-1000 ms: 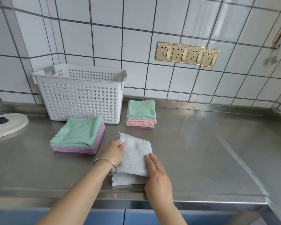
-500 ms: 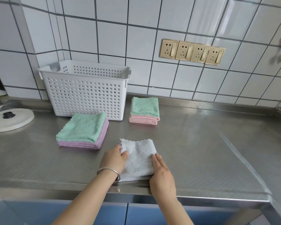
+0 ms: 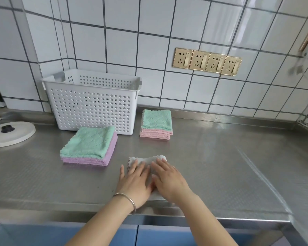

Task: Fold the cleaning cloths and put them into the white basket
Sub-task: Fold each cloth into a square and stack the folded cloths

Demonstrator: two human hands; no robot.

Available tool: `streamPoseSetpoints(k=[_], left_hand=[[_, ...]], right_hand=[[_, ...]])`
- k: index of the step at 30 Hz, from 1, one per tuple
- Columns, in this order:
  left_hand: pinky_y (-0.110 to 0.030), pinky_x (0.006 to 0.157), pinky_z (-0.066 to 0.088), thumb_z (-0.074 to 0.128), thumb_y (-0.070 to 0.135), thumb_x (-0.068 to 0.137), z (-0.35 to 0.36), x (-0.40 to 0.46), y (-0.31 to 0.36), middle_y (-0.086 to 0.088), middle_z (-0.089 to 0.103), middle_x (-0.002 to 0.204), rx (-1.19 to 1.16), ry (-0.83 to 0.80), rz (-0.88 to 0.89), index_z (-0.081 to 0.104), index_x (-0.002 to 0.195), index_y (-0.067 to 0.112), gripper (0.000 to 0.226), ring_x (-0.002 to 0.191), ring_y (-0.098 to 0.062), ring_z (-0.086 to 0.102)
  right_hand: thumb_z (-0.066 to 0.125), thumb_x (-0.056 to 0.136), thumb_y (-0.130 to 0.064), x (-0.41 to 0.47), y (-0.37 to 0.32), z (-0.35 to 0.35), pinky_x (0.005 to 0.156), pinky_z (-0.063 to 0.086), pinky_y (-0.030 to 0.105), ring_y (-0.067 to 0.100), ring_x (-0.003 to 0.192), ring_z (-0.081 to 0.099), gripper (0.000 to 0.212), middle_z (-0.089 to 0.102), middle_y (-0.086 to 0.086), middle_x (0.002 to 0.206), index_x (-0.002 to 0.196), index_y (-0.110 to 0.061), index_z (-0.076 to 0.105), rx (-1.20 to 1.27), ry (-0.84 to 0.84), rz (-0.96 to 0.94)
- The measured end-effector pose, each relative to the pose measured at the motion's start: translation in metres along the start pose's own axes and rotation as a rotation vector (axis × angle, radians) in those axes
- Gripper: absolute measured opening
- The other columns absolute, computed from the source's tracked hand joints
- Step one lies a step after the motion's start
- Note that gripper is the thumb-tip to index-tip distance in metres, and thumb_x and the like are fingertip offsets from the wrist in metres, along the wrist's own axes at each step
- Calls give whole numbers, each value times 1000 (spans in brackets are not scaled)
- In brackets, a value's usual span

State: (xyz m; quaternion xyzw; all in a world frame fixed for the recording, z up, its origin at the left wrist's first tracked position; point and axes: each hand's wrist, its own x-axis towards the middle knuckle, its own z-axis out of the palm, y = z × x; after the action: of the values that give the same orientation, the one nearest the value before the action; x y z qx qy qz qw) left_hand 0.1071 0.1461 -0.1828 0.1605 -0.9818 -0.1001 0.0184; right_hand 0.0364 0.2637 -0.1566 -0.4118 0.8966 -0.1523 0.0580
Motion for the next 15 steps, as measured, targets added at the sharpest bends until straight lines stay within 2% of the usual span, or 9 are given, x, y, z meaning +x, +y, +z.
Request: streamPoseSetpoints(k=[3,6,11,13,15], left_hand=[[-51,115,-8,4,61,80,5,0,-2,7,-7,159,5,-70,-37,4,149,28,76,146,-14,-12],[-48,116,-10,19,58,90,3,1,-2,1,-13,158,10,-83,-48,0,149,29,68,146,-17,-17],[-46,117,-9,24,57,92,5,0,-3,-3,-18,157,-16,-77,-51,-2,149,29,68,145,-20,-21],[-45,117,-9,21,60,91,7,1,-5,-3,-20,157,-4,-78,-49,-4,148,30,70,144,-20,-22],[-43,117,-9,7,68,79,6,2,-7,-2,-22,156,-14,-65,-37,-5,148,31,80,144,-20,-23]], right_hand=[[24,100,-35,7,10,17,118,6,36,7,145,-4,52,1,-8,159,149,-22,14,-44,-74,65],[23,100,-36,9,18,22,118,3,37,7,145,-7,53,-2,-9,158,150,-24,10,-25,-32,81],[24,100,-37,7,20,26,118,2,35,5,145,-7,53,-2,-12,158,150,-25,9,6,1,80],[17,97,-43,7,20,29,117,0,33,4,144,-7,56,-3,-13,158,150,-26,8,19,8,88],[4,86,-51,7,20,31,117,0,31,3,144,-8,68,-3,-15,157,149,-28,8,26,48,73]])
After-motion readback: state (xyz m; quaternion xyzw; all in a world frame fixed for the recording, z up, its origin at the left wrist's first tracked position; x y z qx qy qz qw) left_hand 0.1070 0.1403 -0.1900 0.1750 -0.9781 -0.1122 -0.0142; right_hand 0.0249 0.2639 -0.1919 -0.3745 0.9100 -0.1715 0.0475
